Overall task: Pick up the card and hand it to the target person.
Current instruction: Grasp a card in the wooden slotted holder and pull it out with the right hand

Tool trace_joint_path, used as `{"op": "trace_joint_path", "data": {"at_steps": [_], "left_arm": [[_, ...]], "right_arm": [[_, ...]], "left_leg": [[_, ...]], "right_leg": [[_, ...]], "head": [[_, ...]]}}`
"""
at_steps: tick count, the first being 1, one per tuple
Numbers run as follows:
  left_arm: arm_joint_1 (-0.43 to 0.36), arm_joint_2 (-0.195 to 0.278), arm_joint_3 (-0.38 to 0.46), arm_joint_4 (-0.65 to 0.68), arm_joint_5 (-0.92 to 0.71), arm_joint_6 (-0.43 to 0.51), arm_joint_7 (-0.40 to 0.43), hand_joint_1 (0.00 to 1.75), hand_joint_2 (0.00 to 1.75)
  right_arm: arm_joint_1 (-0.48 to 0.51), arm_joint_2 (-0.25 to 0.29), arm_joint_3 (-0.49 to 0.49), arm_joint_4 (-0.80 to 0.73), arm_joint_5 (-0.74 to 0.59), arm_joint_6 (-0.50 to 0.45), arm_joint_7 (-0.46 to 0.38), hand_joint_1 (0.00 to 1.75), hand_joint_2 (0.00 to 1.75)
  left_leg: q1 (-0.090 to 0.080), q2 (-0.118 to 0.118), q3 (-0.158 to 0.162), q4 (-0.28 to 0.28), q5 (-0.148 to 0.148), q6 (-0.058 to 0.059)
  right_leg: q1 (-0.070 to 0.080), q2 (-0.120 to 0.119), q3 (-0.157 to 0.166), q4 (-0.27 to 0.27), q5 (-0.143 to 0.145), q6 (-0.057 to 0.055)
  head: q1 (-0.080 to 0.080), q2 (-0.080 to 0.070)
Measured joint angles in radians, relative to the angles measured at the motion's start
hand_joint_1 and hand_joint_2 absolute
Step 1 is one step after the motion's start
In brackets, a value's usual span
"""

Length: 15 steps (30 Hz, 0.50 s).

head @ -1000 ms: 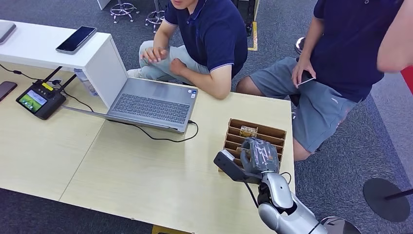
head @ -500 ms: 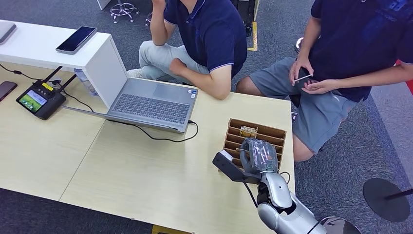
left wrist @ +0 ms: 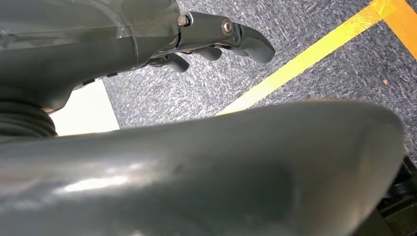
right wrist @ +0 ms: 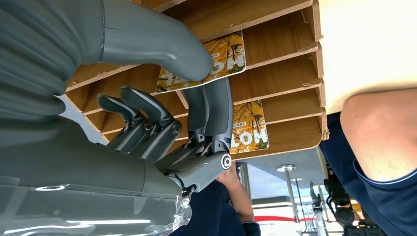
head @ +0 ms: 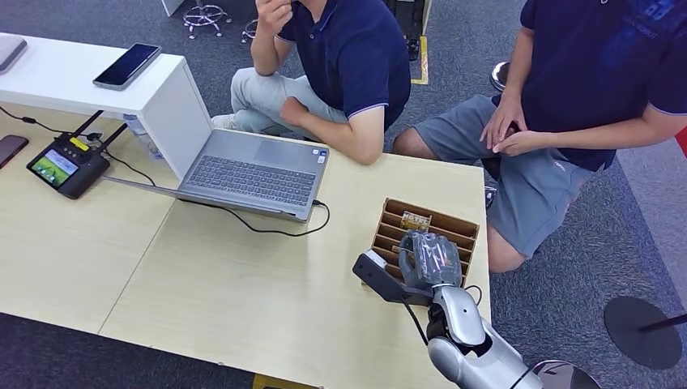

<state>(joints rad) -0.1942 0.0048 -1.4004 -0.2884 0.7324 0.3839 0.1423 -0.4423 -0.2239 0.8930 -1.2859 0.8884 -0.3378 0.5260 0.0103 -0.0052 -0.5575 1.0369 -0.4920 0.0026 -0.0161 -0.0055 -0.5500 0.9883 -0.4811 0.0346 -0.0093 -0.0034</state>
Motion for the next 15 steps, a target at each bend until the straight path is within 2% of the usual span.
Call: {"op": "trace_joint_path", "data": {"at_steps": [15], "left_arm": [[0.0,0.0,0.0,0.0,0.003,0.045,-0.01,0.0,0.0]], "right_arm": [[0.002,-0.005,0.0,-0.035,-0.013,-0.021,0.01,1.75,1.75]], "left_leg": [[0.0,0.0,0.0,0.0,0.0,0.0]], "right_leg": [[0.0,0.0,0.0,0.0,0.0,0.0]], "head": [[0.0,0.0]]}}
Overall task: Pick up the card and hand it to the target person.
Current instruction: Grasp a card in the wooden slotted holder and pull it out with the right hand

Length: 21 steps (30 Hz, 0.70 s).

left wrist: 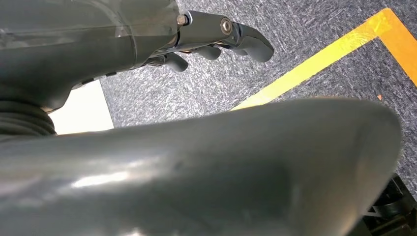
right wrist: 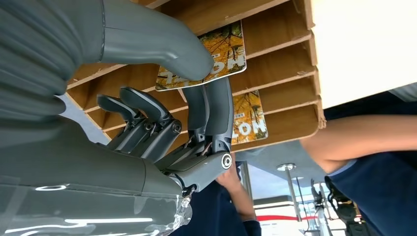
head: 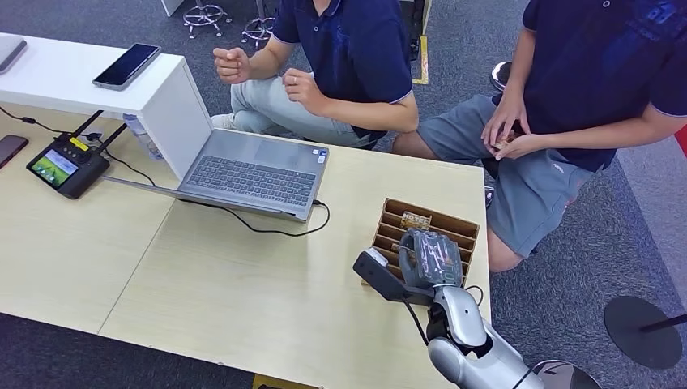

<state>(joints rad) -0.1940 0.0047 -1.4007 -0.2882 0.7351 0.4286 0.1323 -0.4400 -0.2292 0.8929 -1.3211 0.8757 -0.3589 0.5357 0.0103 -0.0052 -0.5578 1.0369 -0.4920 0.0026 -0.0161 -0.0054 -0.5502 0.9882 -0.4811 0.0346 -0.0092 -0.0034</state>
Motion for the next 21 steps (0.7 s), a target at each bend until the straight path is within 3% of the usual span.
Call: {"op": "trace_joint_path", "data": {"at_steps": [13,21], "left_arm": [[0.008,0.002,0.001,0.0,0.007,-0.017,0.001,0.0,0.0],[0.005,0.002,0.0,0.0,0.007,-0.033,0.002,0.0,0.0]], "right_arm": [[-0.079,-0.06,-0.034,-0.315,0.066,-0.029,0.058,1.75,1.75],[-0.096,-0.079,-0.047,-0.363,-0.026,-0.033,0.039,1.75,1.75]], "left_leg": [[0.0,0.0,0.0,0.0,0.0,0.0],[0.0,0.0,0.0,0.0,0.0,0.0]], "right_leg": [[0.0,0.0,0.0,0.0,0.0,0.0],[0.0,0.0,0.0,0.0,0.0,0.0]], "head": [[0.0,0.0],[0.0,0.0]]}}
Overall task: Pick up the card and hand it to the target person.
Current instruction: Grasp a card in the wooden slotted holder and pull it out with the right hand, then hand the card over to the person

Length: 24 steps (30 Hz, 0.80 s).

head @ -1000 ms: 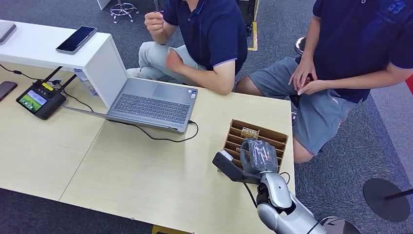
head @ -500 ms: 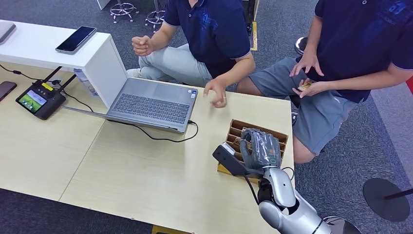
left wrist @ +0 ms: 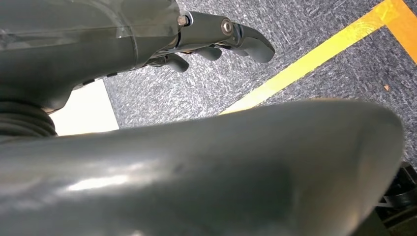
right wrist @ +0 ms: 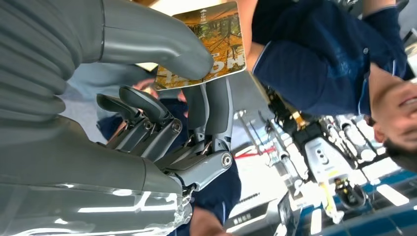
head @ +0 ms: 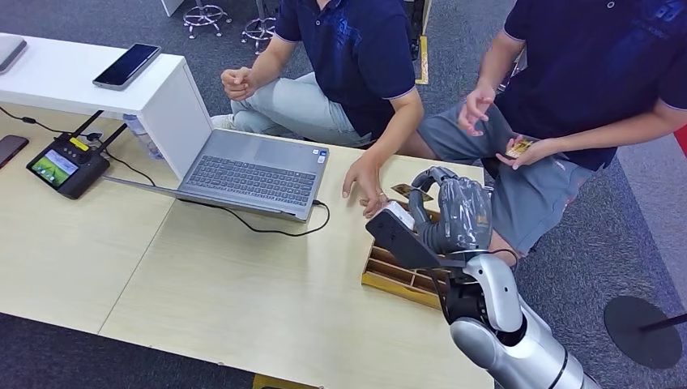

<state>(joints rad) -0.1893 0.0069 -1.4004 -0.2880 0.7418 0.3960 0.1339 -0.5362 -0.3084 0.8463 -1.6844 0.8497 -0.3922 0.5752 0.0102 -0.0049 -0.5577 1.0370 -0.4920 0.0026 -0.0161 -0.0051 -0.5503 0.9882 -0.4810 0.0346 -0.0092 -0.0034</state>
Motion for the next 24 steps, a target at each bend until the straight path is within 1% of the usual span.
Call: {"op": "trace_joint_path", "data": {"at_steps": [7,17,21,24], "left_arm": [[-0.004,0.0,0.0,0.0,-0.001,-0.009,0.009,0.0,0.0],[-0.005,0.0,0.0,0.0,-0.001,-0.009,0.016,0.0,0.0],[-0.005,0.0,0.0,0.0,-0.002,-0.009,0.015,0.0,1.75],[-0.005,0.0,0.0,0.0,-0.006,-0.003,0.01,0.0,1.75]], "right_arm": [[0.006,-0.001,0.005,0.057,-0.053,-0.02,-0.033,1.75,1.75],[0.011,-0.001,0.019,0.113,-0.06,-0.027,-0.044,1.75,1.75],[0.011,0.001,0.021,0.122,-0.06,-0.027,-0.044,1.68,1.75],[0.011,0.001,0.025,0.128,-0.06,-0.027,-0.044,1.63,1.75]], "left_leg": [[0.0,0.0,0.0,0.0,0.0,0.0],[0.0,0.0,0.0,0.0,0.0,0.0],[0.0,0.0,0.0,0.0,0.0,0.0],[0.0,0.0,0.0,0.0,0.0,0.0]], "right_leg": [[0.0,0.0,0.0,0.0,0.0,0.0],[0.0,0.0,0.0,0.0,0.0,0.0],[0.0,0.0,0.0,0.0,0.0,0.0],[0.0,0.0,0.0,0.0,0.0,0.0]], "head": [[0.0,0.0],[0.0,0.0],[0.0,0.0],[0.0,0.0]]}}
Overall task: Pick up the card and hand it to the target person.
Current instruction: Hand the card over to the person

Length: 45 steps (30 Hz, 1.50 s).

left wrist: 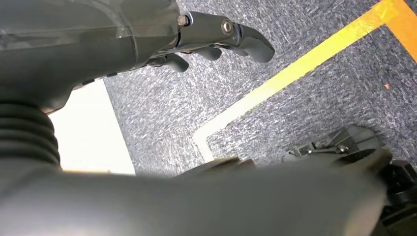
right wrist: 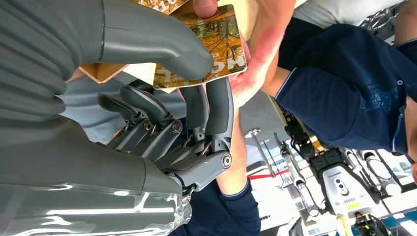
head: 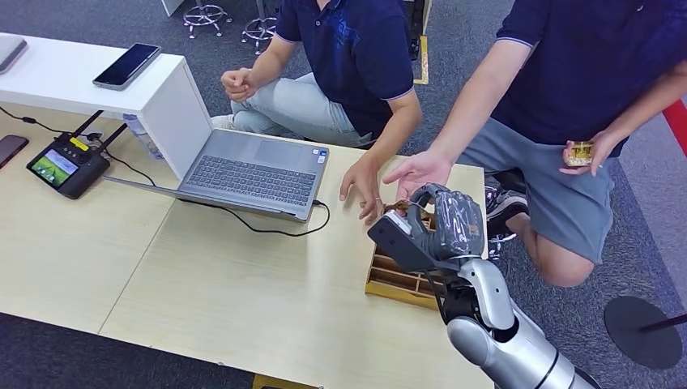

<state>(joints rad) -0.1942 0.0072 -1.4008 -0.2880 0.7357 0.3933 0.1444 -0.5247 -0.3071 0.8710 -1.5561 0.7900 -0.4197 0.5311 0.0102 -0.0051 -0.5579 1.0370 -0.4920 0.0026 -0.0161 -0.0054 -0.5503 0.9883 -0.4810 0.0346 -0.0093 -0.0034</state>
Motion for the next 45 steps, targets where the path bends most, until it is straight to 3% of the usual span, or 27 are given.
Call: {"op": "trace_joint_path", "data": {"at_steps": [1,2,4,5,6,13,18,23,28,31,36,45], "left_arm": [[0.0,0.0,0.0,0.0,-0.001,0.004,-0.001,0.0,1.31],[0.0,0.0,0.0,0.0,-0.001,0.008,-0.001,0.0,0.87],[-0.001,0.0,0.0,0.0,-0.001,0.012,0.0,0.0,0.0],[-0.001,0.0,0.0,0.0,-0.001,0.013,0.001,0.0,0.0],[-0.001,0.0,0.0,0.0,0.0,0.012,0.001,0.0,0.0],[0.002,0.002,0.0,0.0,0.007,0.005,0.0,0.0,0.0],[0.014,0.004,0.001,0.0,0.034,0.015,-0.013,0.0,0.0],[0.036,0.007,0.001,0.0,0.062,0.027,-0.033,0.0,0.0],[0.051,0.011,0.003,0.0,0.086,0.034,-0.044,0.0,0.0],[0.056,0.014,0.004,0.0,0.094,0.034,-0.044,0.0,0.0],[0.059,0.017,0.01,0.0,0.106,0.034,-0.043,0.0,0.0],[0.06,0.024,0.022,0.0,0.113,0.04,-0.05,0.0,0.0]], "right_arm": [[0.0,0.0,0.001,0.002,0.0,-0.001,0.0,1.59,1.75],[0.001,0.0,0.002,0.004,0.0,-0.002,0.0,1.28,1.75],[0.002,0.0,0.002,0.008,0.0,-0.005,0.0,0.48,1.75],[0.003,0.0,0.002,0.009,0.0,-0.006,0.0,0.1,1.75],[0.004,0.0,0.002,0.011,0.0,-0.006,0.001,0.0,1.75],[0.022,0.0,0.002,0.011,-0.02,-0.038,-0.009,0.0,1.75],[0.071,-0.001,-0.013,-0.019,-0.118,-0.108,-0.065,0.0,1.75],[0.141,-0.011,-0.05,-0.089,-0.381,-0.156,-0.214,0.0,1.75],[0.244,-0.047,-0.105,-0.171,-0.748,-0.097,-0.433,0.0,1.75],[0.313,-0.074,-0.146,-0.216,-0.857,-0.062,-0.508,0.0,1.75],[0.431,-0.115,-0.206,-0.264,-0.942,-0.041,-0.557,0.0,1.75],[0.553,-0.173,-0.274,-0.31,-0.961,-0.108,-0.566,0.0,1.75]], "left_leg": [[0.0,0.0,0.0,0.0,0.0,0.0],[0.0,0.0,0.0,0.0,0.0,0.0],[0.0,0.0,0.0,0.0,0.0,0.0],[0.0,0.0,0.0,0.0,0.0,0.0],[0.0,0.0,0.0,0.0,0.0,0.0],[0.0,0.0,0.0,0.0,0.0,0.0],[0.0,0.0,0.0,0.0,0.0,0.0],[0.0,0.0,0.0,0.0,0.0,0.0],[0.0,0.0,0.0,0.0,0.0,0.0],[0.0,0.0,0.0,0.0,-0.001,0.0],[0.0,0.0,0.0,0.0,-0.001,0.0],[0.0,0.0,0.0,0.0,-0.001,0.0]], "right_leg": [[0.0,0.0,0.0,0.0,0.0,0.0],[0.0,0.0,0.0,0.0,0.0,0.0],[0.0,0.0,0.0,0.0,0.0,0.0],[0.0,0.0,0.0,0.0,0.0,0.0],[0.0,0.0,0.0,0.0,0.0,0.0],[0.0,0.0,0.0,0.0,0.0,0.0],[0.0,0.0,0.0,0.0,0.0,0.0],[0.0,0.0,-0.001,0.0,0.0,0.0],[0.0,-0.001,-0.001,-0.001,0.0,0.0],[0.0,0.0,-0.001,-0.001,0.0,0.0],[0.0,0.0,-0.001,-0.001,0.0,0.0],[0.0,0.0,-0.001,-0.001,0.0,0.0]], "head": [[0.0,0.0],[0.0,0.0],[0.0,0.0],[0.0,0.0],[0.0,0.0],[0.0,0.0],[0.0,0.0],[0.0,0.0],[0.0,0.0],[0.0,0.0],[0.0,0.0],[0.0,0.0]]}}
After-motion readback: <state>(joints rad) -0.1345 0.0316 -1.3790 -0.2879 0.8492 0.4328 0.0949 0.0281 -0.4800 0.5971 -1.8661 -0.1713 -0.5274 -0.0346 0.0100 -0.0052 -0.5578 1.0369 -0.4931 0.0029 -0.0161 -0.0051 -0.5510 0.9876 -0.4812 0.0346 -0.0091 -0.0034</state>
